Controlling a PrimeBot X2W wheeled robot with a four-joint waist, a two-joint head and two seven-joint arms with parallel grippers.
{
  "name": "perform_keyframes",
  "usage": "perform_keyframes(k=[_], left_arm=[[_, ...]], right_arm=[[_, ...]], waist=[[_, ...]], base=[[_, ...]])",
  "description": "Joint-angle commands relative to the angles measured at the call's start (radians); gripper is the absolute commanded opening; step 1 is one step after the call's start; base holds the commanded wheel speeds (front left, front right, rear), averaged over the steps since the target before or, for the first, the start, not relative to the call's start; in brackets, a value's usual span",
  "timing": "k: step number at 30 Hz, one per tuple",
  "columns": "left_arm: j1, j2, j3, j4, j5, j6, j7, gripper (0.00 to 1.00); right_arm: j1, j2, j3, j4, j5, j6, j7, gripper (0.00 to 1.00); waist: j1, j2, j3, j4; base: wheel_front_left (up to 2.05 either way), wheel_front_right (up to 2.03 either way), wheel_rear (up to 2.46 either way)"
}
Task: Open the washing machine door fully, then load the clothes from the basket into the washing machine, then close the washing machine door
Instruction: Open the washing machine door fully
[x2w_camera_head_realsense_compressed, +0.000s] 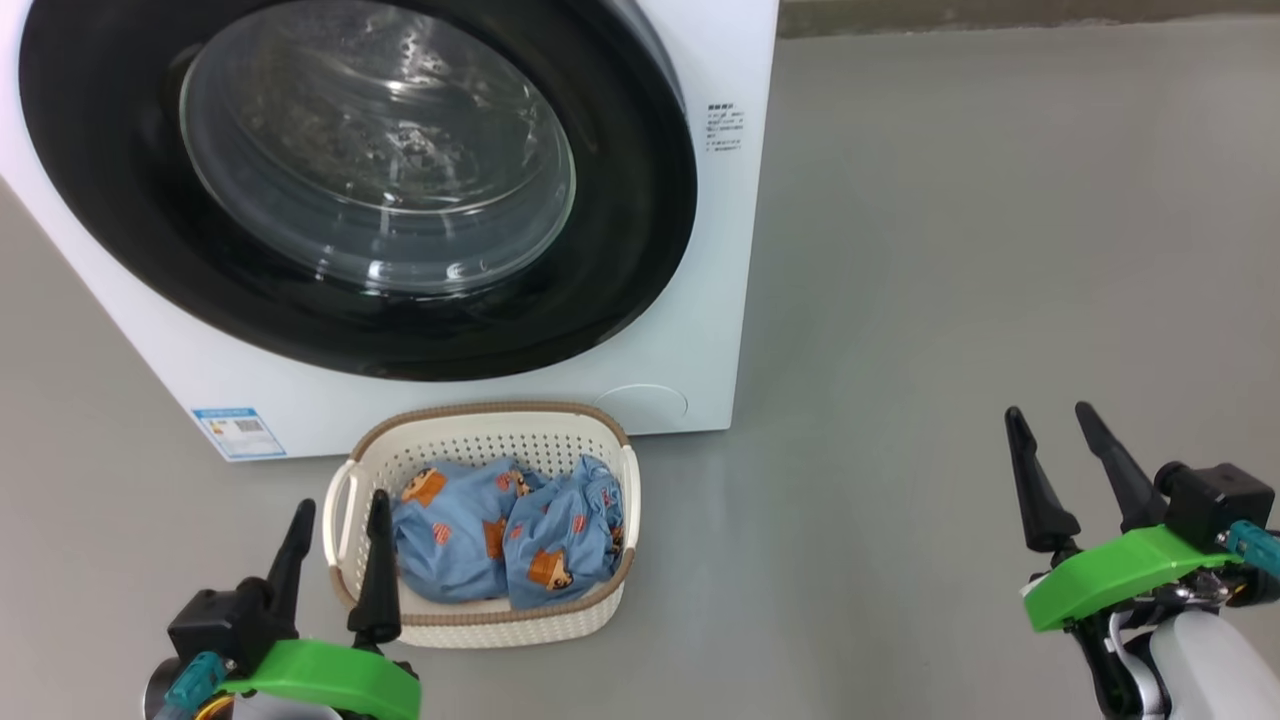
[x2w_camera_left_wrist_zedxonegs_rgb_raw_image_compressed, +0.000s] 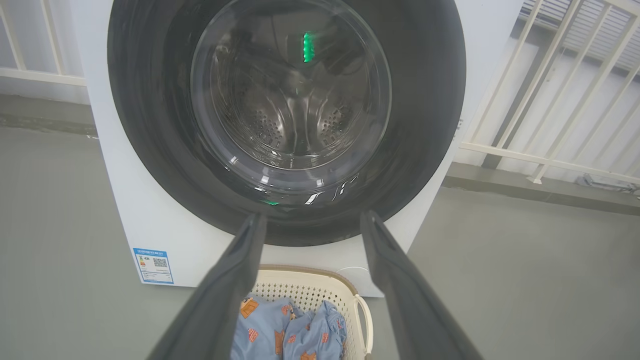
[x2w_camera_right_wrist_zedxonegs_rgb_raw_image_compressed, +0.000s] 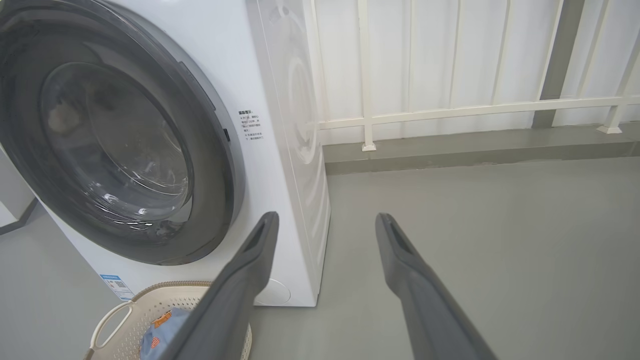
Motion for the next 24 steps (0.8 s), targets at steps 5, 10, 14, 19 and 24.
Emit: perform_keyframes(k=[5, 10, 14, 19, 24], left_arm=[[-0.046, 0.012, 0.033, -0.027, 0.009, -0.002, -0.009, 1.0], [-0.059, 0.011, 0.032, -0.035, 0.013, -0.006, -0.009, 1.0], [-0.071, 0.008, 0.037, -0.045, 0.016, -0.006, -0.009, 1.0], [-0.077, 0.005, 0.045, -0.058, 0.021, -0.01, -0.009, 1.0], [-0.083, -0.001, 0.043, -0.067, 0.027, -0.02, -0.009, 1.0]], right_arm=[[-0.068, -0.032, 0.015, -0.015, 0.005, 0.006, -0.012, 1.0], [-0.109, -0.041, 0.016, -0.012, 0.034, 0.006, -0.012, 0.49], [-0.151, -0.047, 0.017, -0.011, 0.07, 0.006, -0.012, 0.0], [-0.207, -0.057, 0.018, -0.005, 0.169, 0.006, -0.012, 0.0], [-0.264, -0.089, 0.041, 0.002, 0.336, 0.006, -0.012, 0.0]], waist=[[0.0, -0.0001, 0.03, 0.018], [0.0, -0.0001, 0.063, 0.032], [0.0, -0.0001, 0.092, 0.043], [0.0, -0.0001, 0.124, 0.058], [0.0, -0.0001, 0.151, 0.075]], base=[[0.0, 0.0, 0.0], [0.0, 0.0, 0.0], [0.0, 0.0, 0.0], [0.0, 0.0, 0.0], [0.0, 0.0, 0.0]])
